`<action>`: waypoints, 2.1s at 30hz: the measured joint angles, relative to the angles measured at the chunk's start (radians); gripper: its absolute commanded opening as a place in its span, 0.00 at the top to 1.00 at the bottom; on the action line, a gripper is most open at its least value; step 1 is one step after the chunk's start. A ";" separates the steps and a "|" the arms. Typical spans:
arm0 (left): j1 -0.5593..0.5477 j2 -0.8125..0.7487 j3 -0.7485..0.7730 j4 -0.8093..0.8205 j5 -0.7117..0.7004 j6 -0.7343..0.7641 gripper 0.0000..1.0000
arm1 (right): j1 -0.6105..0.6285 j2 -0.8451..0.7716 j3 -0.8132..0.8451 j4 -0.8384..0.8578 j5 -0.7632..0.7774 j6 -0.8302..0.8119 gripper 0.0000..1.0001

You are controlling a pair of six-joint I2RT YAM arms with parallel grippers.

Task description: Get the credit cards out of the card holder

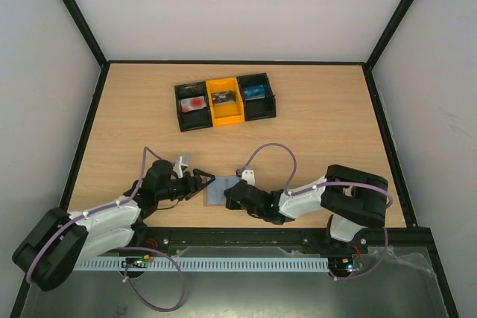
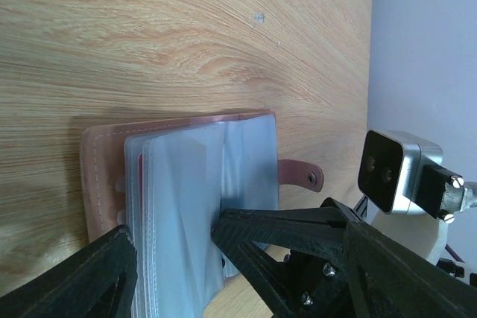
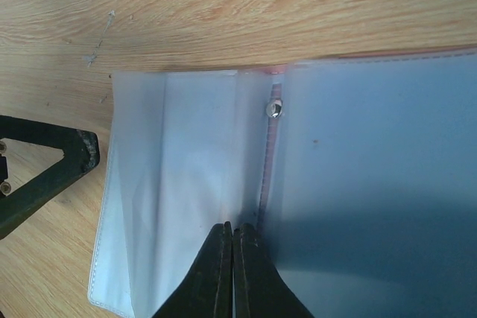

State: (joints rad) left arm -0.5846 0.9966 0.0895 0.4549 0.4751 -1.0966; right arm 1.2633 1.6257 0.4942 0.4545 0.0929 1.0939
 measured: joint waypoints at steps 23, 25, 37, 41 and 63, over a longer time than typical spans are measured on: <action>-0.051 0.112 0.001 0.126 0.000 -0.012 0.32 | -0.003 0.004 -0.032 0.068 -0.013 0.026 0.98; -0.052 0.091 0.003 0.103 -0.004 -0.009 0.29 | -0.003 0.004 -0.033 0.071 -0.013 0.031 0.98; -0.052 -0.020 0.012 -0.047 -0.075 0.024 0.29 | -0.003 0.004 -0.043 0.090 -0.014 0.040 0.98; -0.052 -0.007 0.012 -0.042 -0.072 0.024 0.31 | -0.003 0.004 -0.043 0.090 -0.015 0.041 0.98; -0.052 0.074 0.011 0.058 -0.040 0.032 0.39 | -0.003 0.005 -0.044 0.095 -0.022 0.043 0.98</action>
State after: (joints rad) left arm -0.6365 1.0702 0.1001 0.5125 0.4351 -1.0641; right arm 1.2602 1.6310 0.4503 0.5495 0.0708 1.1374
